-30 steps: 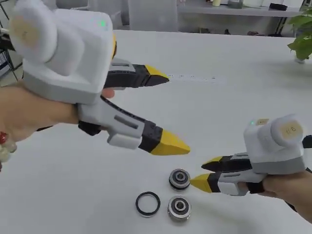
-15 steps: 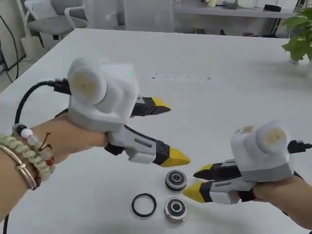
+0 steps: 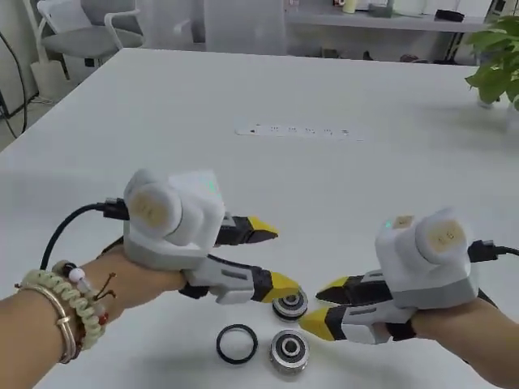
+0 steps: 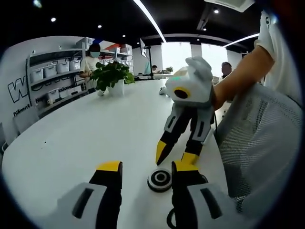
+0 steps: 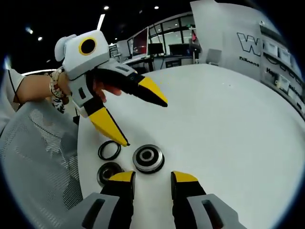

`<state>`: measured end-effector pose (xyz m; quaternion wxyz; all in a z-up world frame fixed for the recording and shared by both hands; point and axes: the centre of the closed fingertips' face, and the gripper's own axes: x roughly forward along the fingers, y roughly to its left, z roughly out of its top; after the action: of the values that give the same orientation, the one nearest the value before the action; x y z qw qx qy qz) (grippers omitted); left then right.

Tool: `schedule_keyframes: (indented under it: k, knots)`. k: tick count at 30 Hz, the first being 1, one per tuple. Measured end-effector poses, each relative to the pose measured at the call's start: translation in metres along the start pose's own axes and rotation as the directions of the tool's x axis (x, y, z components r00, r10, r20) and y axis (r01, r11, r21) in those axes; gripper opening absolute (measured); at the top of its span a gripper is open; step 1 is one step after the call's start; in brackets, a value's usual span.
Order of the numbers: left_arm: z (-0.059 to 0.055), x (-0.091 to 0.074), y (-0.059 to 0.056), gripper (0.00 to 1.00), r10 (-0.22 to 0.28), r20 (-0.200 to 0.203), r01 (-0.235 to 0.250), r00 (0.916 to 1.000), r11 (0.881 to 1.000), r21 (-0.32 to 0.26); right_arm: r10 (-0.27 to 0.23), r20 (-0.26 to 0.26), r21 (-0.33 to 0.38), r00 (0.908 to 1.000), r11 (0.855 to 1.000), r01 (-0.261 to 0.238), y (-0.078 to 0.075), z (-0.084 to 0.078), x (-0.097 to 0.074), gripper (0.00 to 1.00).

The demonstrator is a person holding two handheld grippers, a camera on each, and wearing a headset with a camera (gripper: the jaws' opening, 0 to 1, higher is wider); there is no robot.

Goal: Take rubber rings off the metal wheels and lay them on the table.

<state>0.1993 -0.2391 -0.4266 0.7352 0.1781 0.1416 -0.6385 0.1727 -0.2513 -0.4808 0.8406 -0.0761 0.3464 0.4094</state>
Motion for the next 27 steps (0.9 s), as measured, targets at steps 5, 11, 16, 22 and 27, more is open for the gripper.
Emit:
schedule_keyframes:
  k: [5, 11, 16, 22, 27]
  knots:
    - [-0.014, 0.009, -0.008, 0.33, -0.028, -0.049, 0.028, 0.9984, 1.000, 0.009, 0.007, 0.004, 0.002, 1.0000, 1.000, -0.007, 0.002, 0.000, 0.001, 0.27]
    - [-0.019, 0.013, -0.012, 0.23, -0.036, -0.062, 0.036, 0.9975, 0.999, 0.008, 0.020, -0.005, -0.009, 0.9998, 1.000, -0.020, 0.006, -0.001, 0.004, 0.26]
    - [-0.025, 0.014, -0.017, 0.19, -0.048, -0.083, 0.049, 0.9954, 0.999, 0.015, 0.020, 0.003, -0.018, 0.9998, 1.000, -0.020, 0.007, 0.000, 0.005, 0.26]
    - [-0.030, 0.016, -0.020, 0.11, -0.056, -0.104, 0.057, 0.9930, 0.998, 0.006, 0.017, 0.019, -0.015, 0.9997, 1.000, -0.017, 0.007, 0.003, 0.006, 0.24]
    - [-0.031, 0.016, -0.022, 0.08, -0.059, -0.098, 0.058, 0.9934, 0.998, -0.012, 0.019, 0.010, -0.020, 0.9998, 1.000, -0.018, 0.009, 0.001, 0.009, 0.21]
